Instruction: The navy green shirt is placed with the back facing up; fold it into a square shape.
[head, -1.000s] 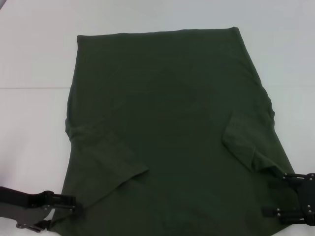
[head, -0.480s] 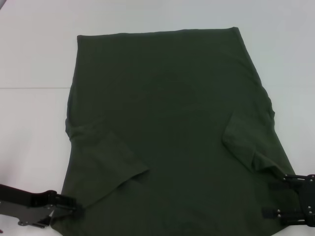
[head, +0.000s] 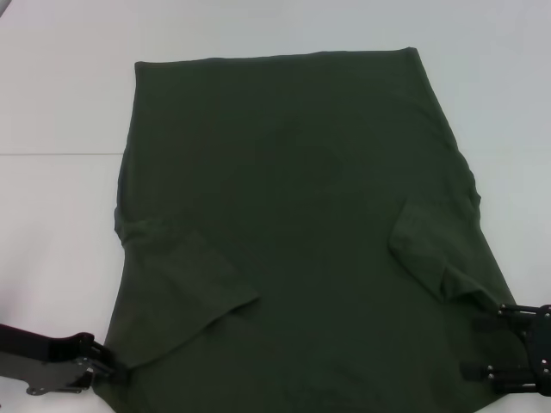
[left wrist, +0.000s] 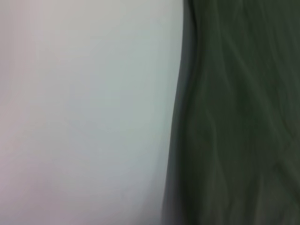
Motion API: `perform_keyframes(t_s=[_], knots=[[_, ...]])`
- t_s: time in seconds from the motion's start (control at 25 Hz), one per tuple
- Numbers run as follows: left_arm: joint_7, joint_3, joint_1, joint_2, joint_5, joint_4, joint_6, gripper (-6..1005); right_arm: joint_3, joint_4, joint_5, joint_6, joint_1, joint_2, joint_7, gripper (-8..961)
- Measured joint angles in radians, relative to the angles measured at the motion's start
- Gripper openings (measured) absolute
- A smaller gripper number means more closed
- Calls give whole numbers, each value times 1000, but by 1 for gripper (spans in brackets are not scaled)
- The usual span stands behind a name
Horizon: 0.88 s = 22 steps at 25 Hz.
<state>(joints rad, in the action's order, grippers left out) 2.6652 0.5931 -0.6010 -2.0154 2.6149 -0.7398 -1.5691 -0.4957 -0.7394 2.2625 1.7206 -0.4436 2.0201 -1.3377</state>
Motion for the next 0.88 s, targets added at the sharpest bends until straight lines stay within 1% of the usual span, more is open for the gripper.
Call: perform_keyframes(t_s=[0.12,0.24,0.36,0.44,0.52,0.56,0.68,0.88], knots=[[1,-1,1,0,0,-2,0,466,0,0,0,1,0,-1,0,855],[-1,4,1,0,0,0,1,257,2,0,0,2,0,-1,0,855],[-5,5,-2,0,-3,0,0,120,5,0,0,3,-3,-1,-9,855],[-10,4,-5,2,-4,2,-3,29,14,0,-7,3,-9,-2,-54,855],[-17,1,-7,4,-5,2,-7,19,23,0,-21,8,-16,-9,-127,854],[-26,-2,-7,4,-8,0,-10,15,27,0,-31,19,-22,-17,-191,854],[-56,-6,-7,8,-25,-7,-17,5,32,-14,-57,71,-42,-50,-404,854],[-102,-10,-9,20,-41,-4,-27,4,23,-105,-55,100,-89,-132,-948,854]])
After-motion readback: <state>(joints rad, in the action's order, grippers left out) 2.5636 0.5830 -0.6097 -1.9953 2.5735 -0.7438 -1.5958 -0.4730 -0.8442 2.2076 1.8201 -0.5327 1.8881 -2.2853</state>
